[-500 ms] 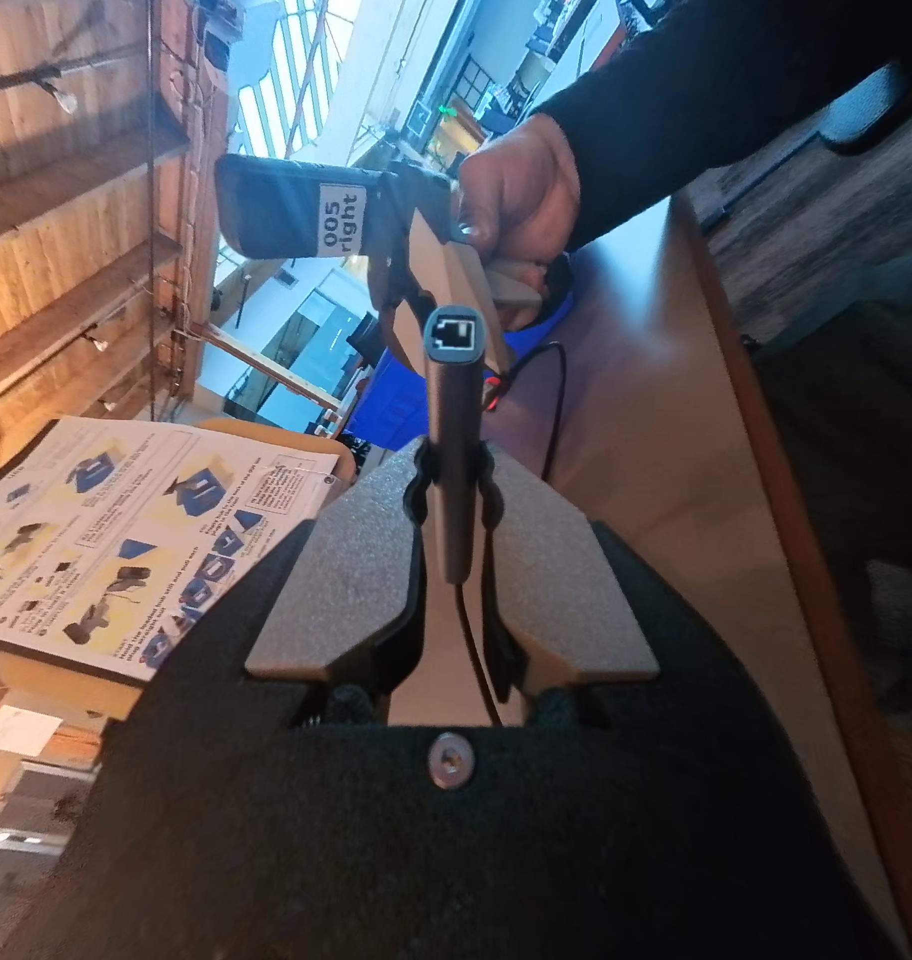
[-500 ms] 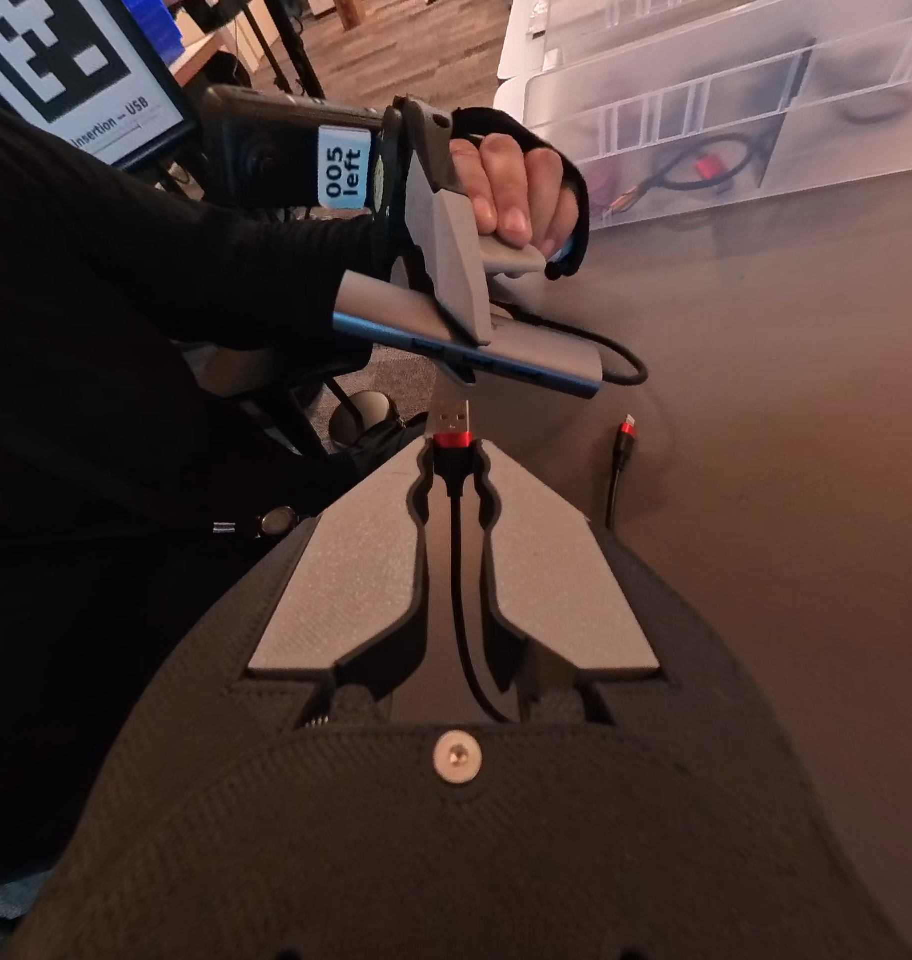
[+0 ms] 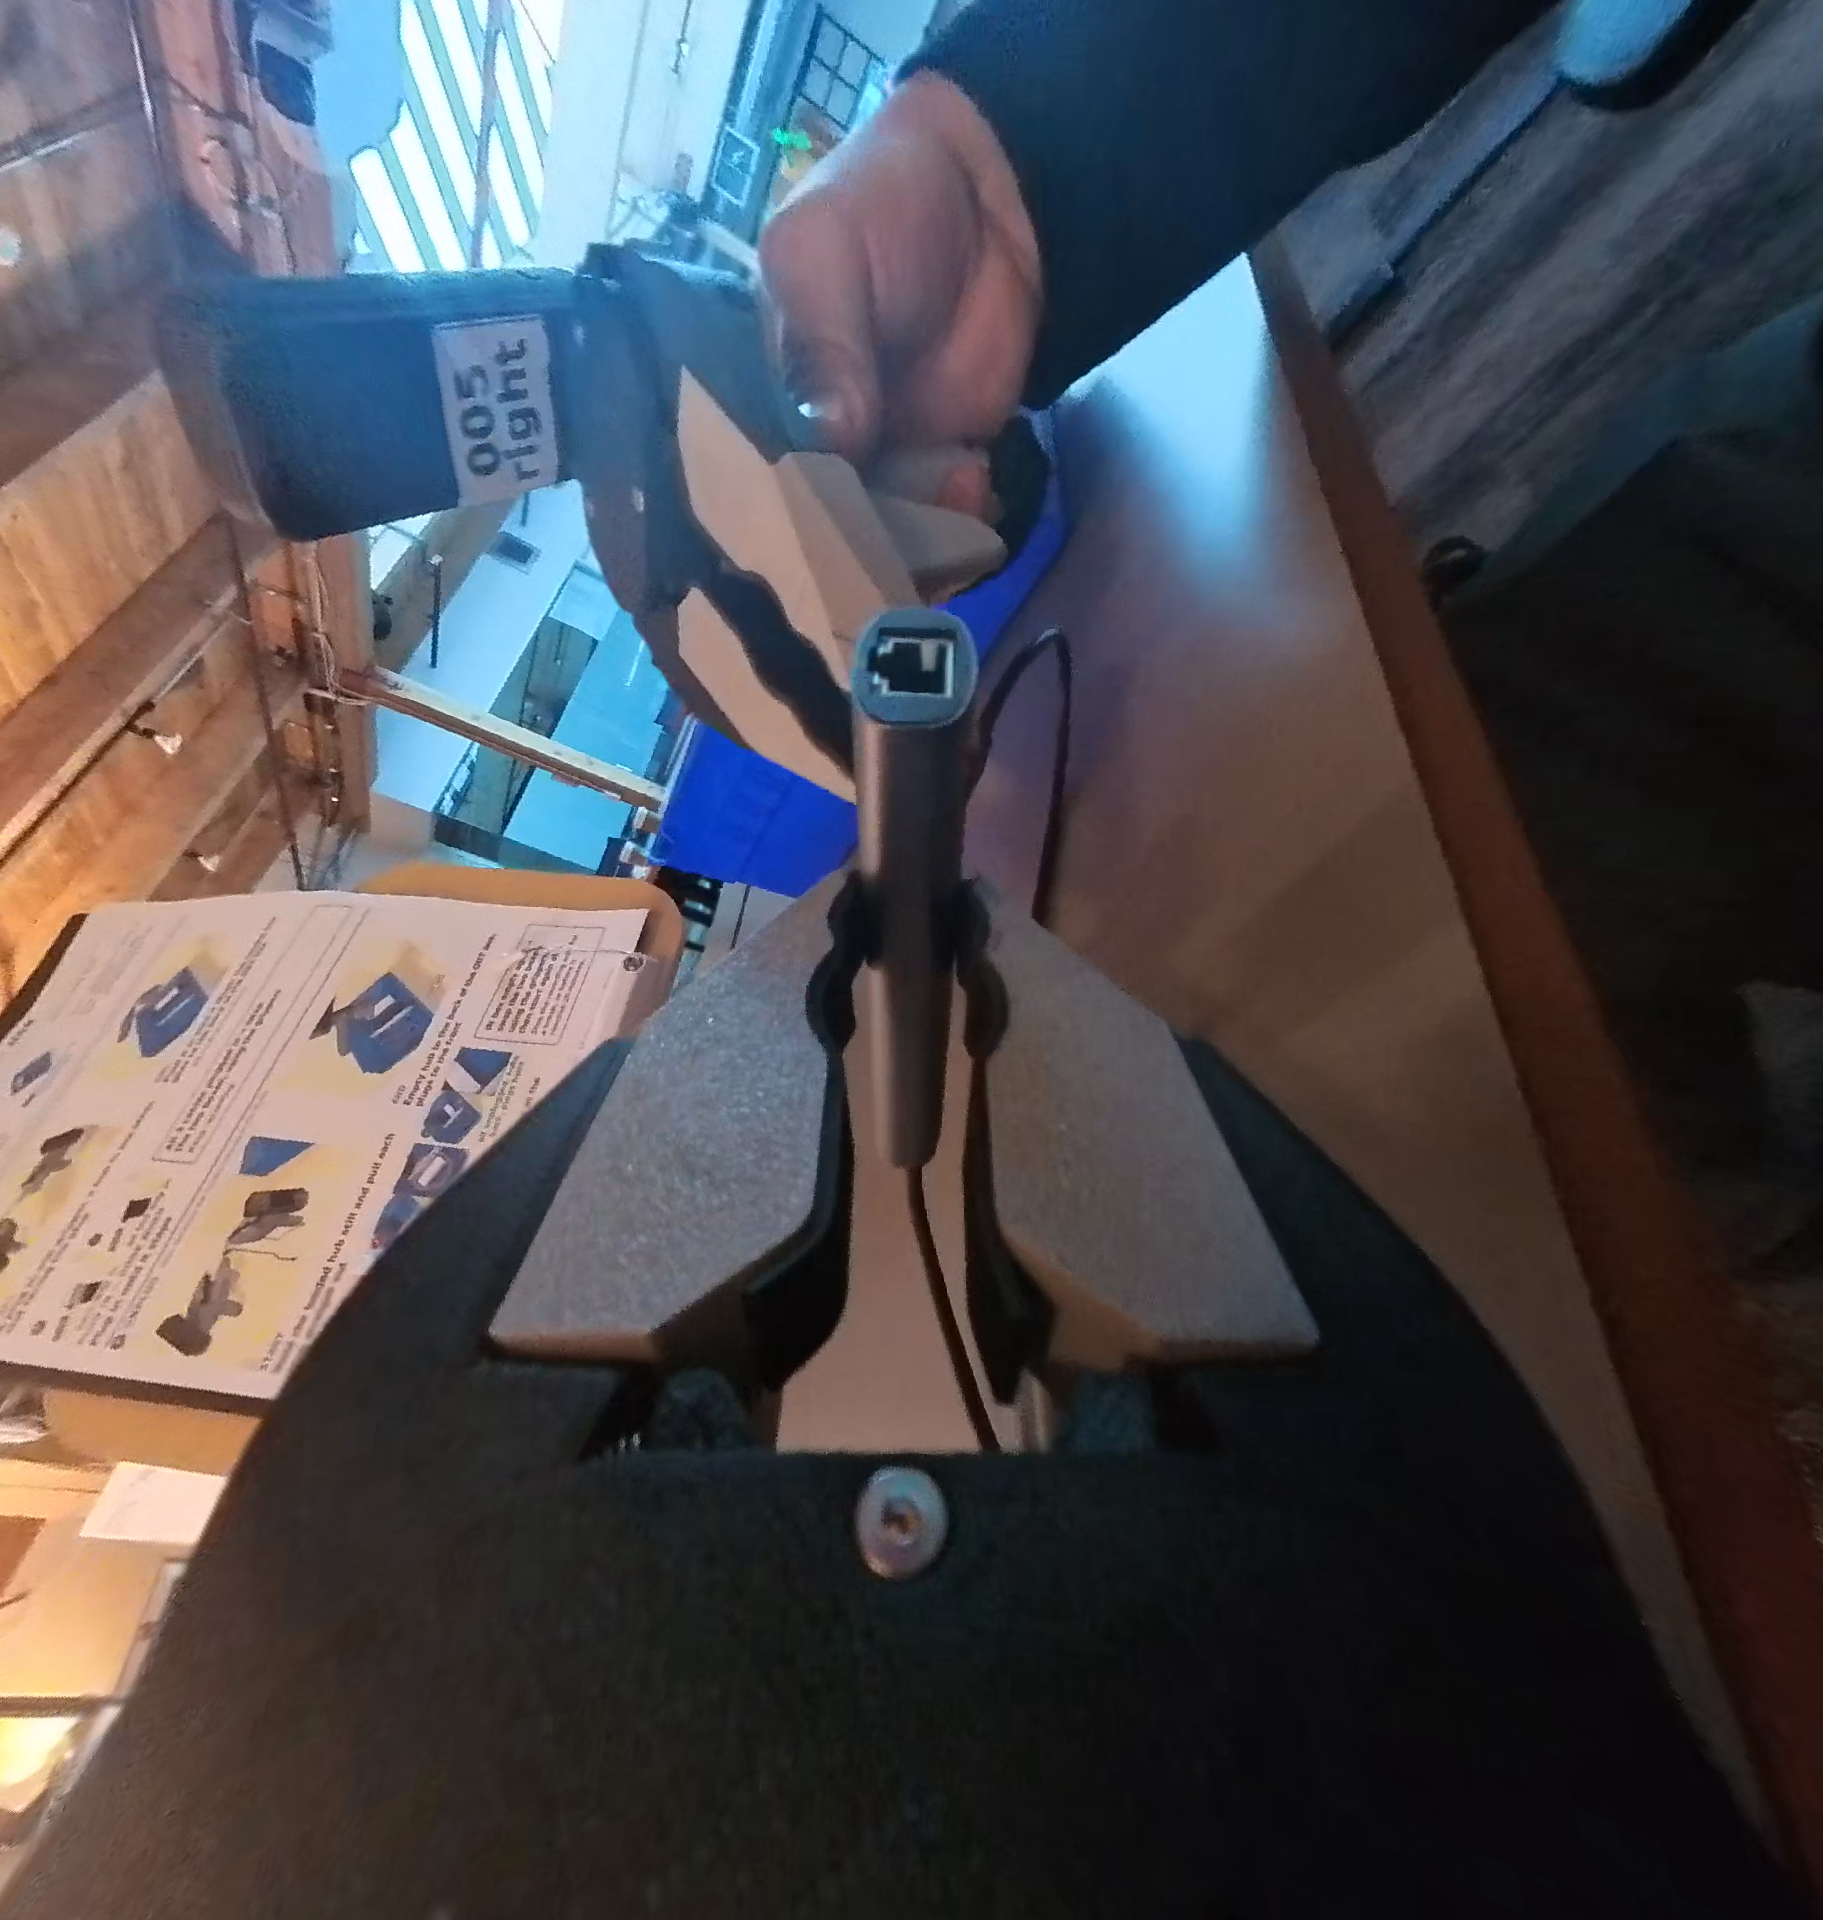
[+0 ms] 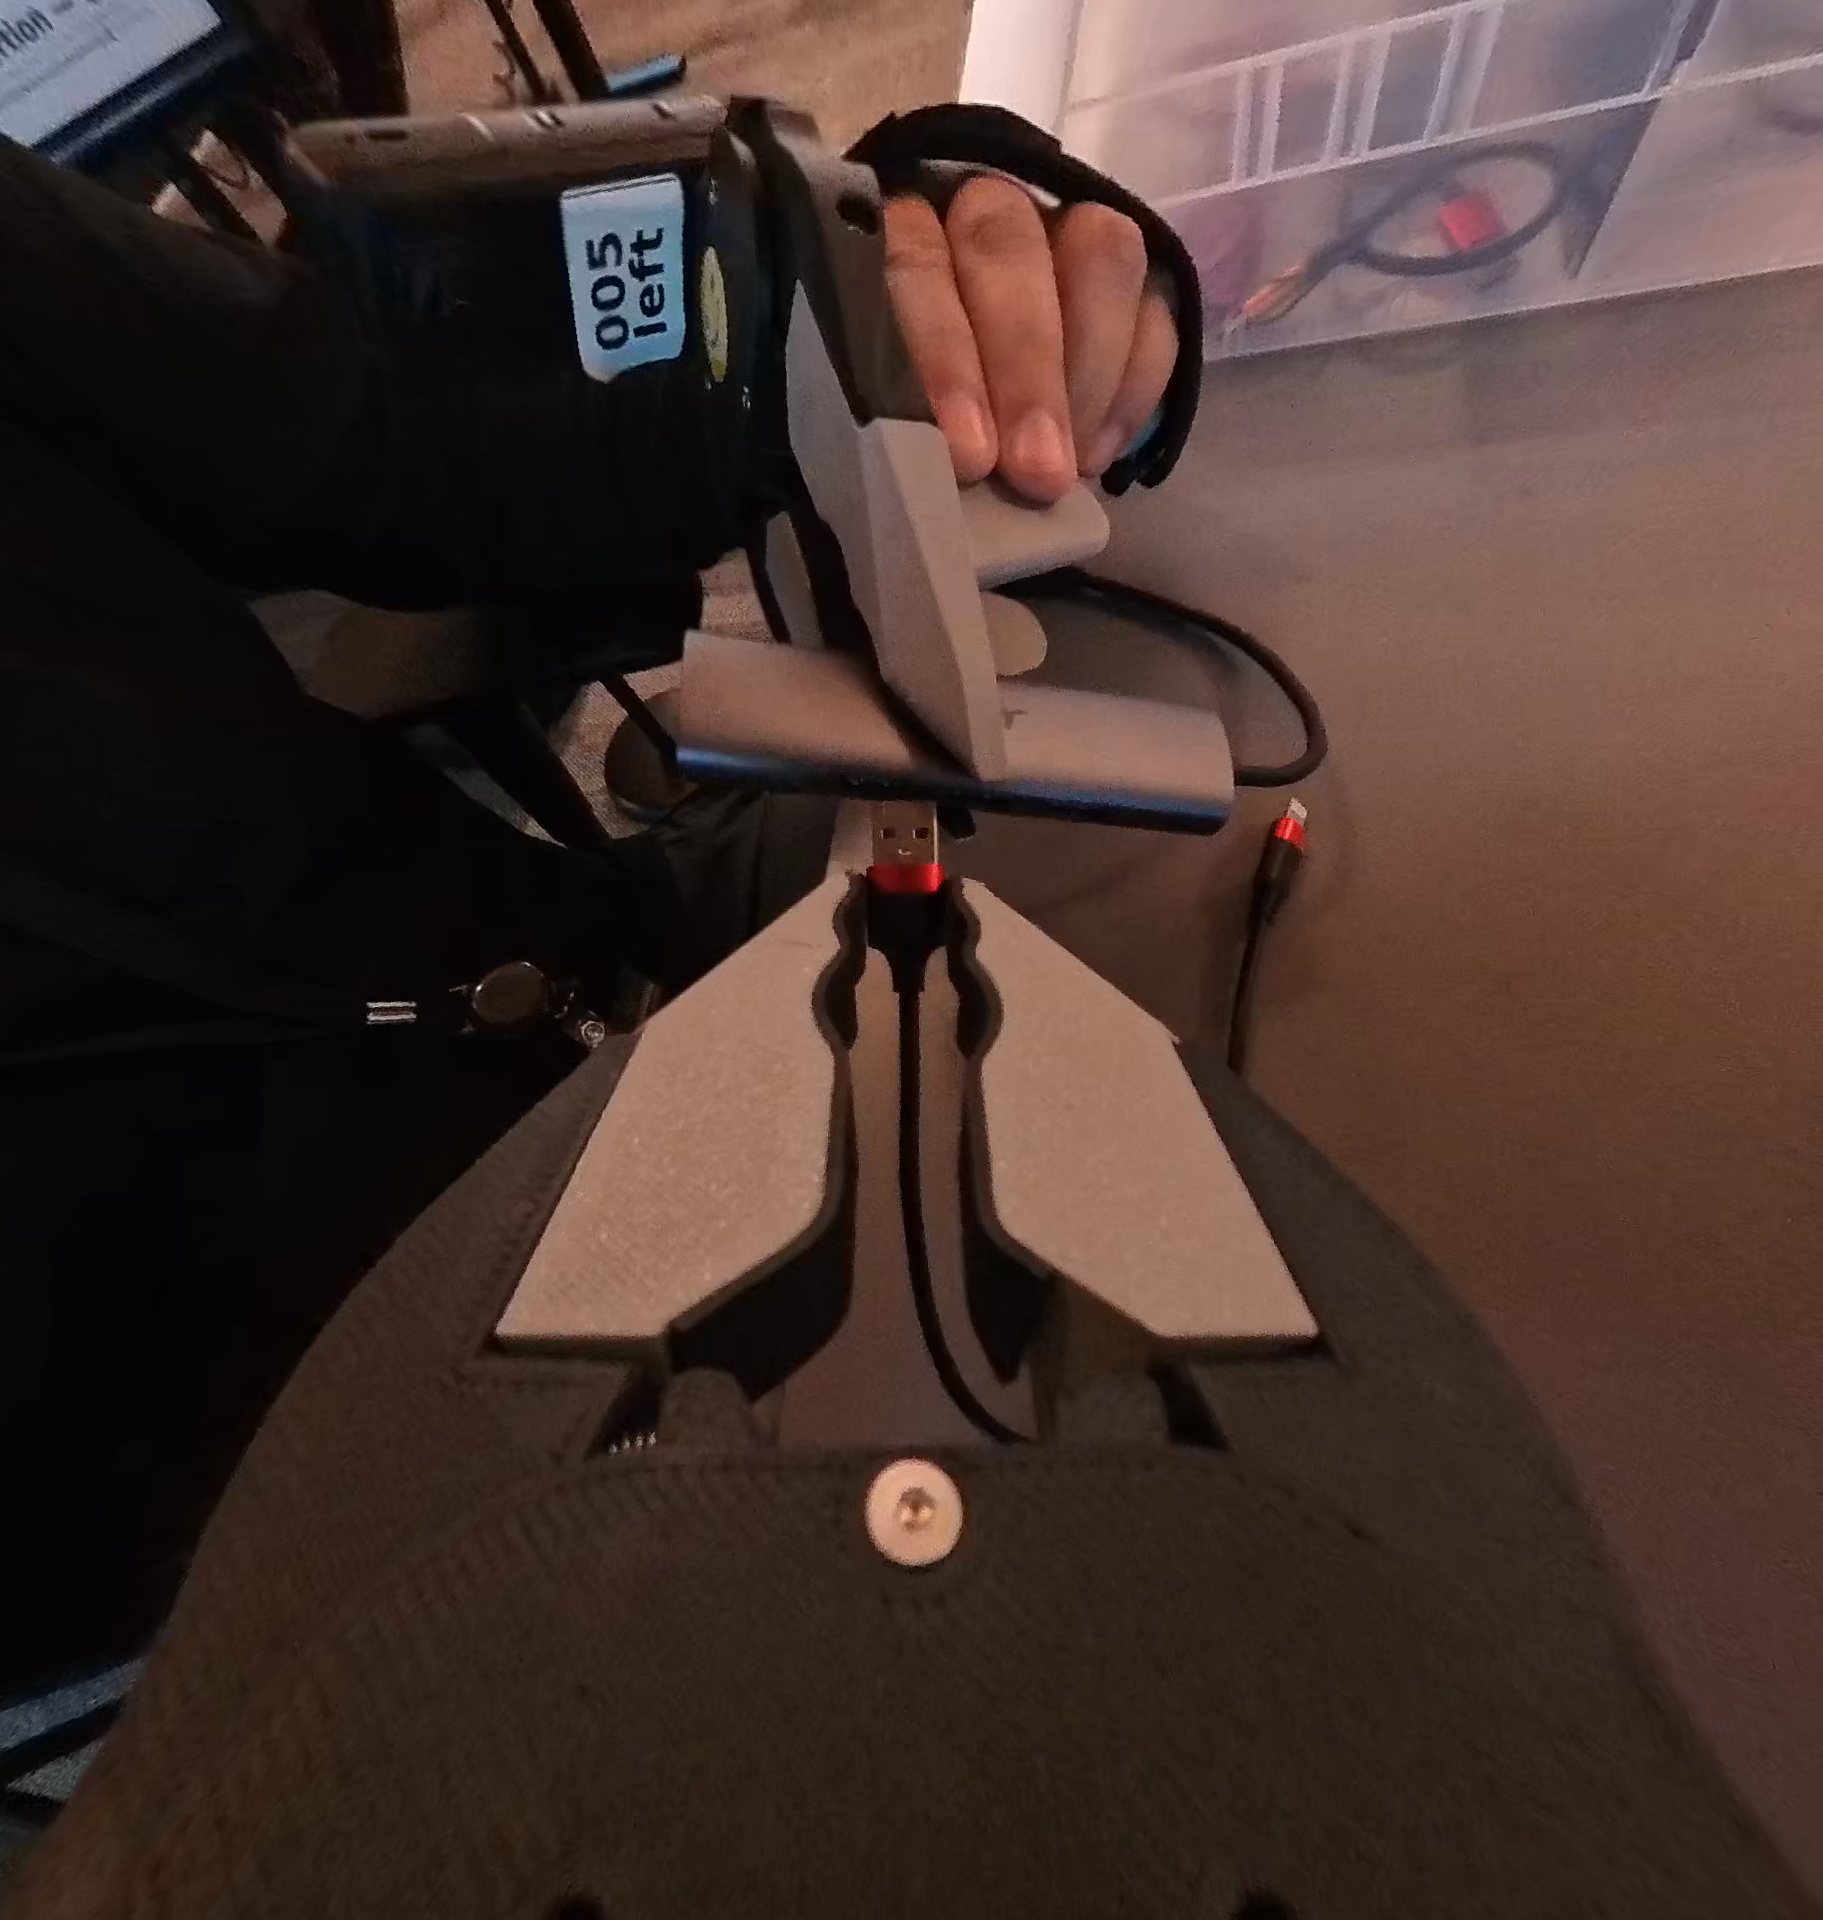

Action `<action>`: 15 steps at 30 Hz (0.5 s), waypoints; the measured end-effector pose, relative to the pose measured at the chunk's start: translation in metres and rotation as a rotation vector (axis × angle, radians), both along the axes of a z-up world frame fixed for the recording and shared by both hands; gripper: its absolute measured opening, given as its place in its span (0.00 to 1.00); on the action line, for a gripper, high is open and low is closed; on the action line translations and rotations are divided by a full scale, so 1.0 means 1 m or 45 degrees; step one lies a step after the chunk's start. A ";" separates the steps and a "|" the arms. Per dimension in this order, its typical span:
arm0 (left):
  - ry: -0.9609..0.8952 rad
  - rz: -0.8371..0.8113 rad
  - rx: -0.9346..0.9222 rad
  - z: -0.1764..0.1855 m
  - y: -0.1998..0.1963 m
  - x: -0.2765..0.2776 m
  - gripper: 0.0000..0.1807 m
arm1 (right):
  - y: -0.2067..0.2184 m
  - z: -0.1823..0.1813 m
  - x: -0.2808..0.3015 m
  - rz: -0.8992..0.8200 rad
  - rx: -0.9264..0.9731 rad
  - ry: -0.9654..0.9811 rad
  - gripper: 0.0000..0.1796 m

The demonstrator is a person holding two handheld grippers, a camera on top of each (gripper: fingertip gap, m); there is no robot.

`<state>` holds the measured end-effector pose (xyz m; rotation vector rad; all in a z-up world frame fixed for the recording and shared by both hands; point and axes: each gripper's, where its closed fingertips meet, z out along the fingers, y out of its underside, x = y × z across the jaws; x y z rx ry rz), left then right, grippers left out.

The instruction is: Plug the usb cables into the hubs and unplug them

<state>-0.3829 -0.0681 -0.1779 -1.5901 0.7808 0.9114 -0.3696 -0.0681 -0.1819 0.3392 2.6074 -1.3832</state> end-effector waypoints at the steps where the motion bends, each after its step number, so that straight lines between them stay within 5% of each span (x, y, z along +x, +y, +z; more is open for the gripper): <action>1: 0.007 0.000 -0.006 -0.001 0.000 0.000 0.08 | 0.000 -0.001 0.001 0.007 0.006 0.004 0.07; 15: 0.108 0.003 -0.075 -0.012 0.004 0.004 0.08 | 0.004 -0.009 0.009 0.116 0.074 0.075 0.07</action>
